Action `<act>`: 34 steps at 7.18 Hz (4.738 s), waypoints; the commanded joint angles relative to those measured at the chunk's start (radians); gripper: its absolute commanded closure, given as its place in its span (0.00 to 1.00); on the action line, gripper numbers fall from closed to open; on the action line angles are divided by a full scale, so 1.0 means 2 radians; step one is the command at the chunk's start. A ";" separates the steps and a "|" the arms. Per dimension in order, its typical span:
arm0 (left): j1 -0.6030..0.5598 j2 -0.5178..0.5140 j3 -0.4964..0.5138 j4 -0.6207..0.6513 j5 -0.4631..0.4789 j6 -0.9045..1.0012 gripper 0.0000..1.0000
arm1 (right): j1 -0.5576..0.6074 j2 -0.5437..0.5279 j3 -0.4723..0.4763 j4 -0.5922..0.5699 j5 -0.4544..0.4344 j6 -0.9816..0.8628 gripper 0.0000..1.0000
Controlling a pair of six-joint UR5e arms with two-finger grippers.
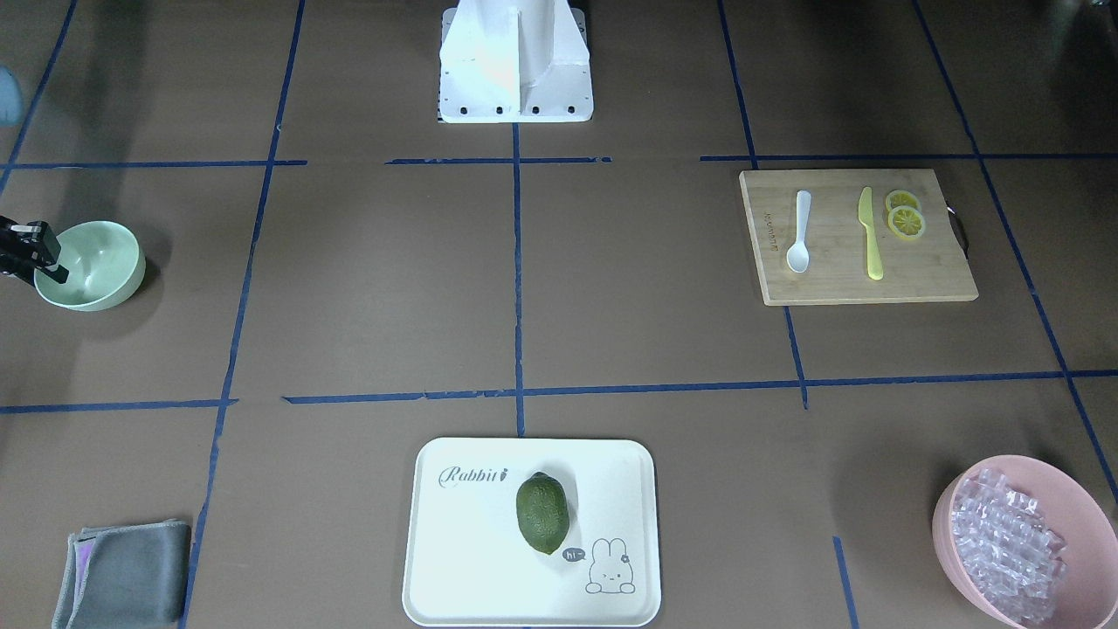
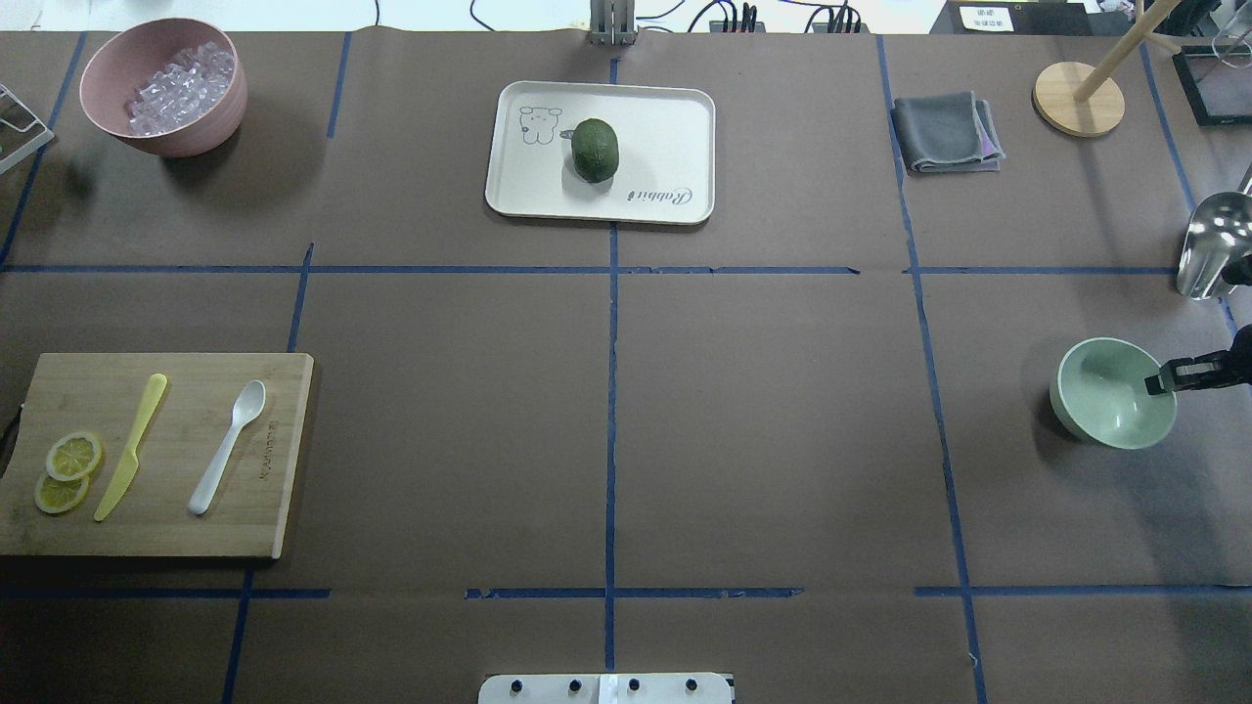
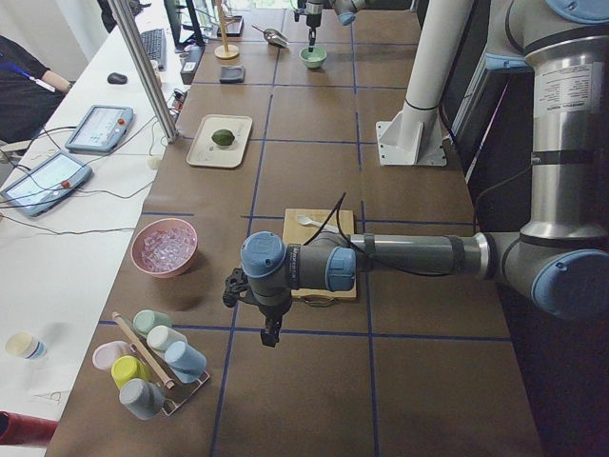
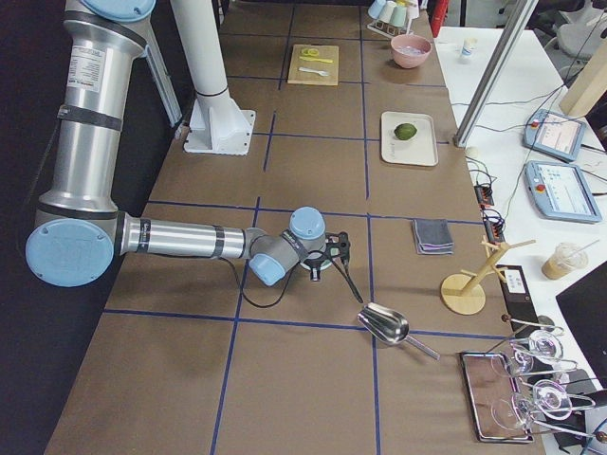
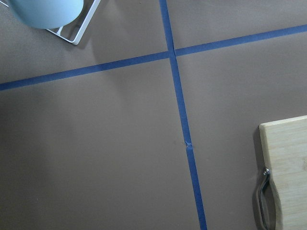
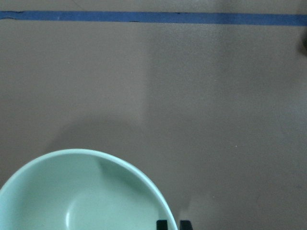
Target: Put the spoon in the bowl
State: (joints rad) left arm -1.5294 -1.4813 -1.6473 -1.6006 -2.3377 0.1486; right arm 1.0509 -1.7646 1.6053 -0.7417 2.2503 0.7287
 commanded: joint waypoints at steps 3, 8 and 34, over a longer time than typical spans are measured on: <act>0.000 0.001 0.000 0.000 0.000 -0.001 0.00 | -0.009 0.045 0.127 -0.146 0.005 0.085 1.00; 0.000 0.001 0.001 -0.001 0.000 0.000 0.00 | -0.158 0.247 0.142 -0.270 -0.104 0.300 1.00; 0.021 -0.065 0.009 -0.025 -0.016 -0.006 0.00 | 0.161 0.107 0.101 -0.457 0.017 -0.402 0.00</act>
State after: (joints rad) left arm -1.4910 -1.5996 -1.6353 -1.6488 -2.3577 0.1357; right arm 1.2930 -1.4350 1.7662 -1.6566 2.2736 0.0575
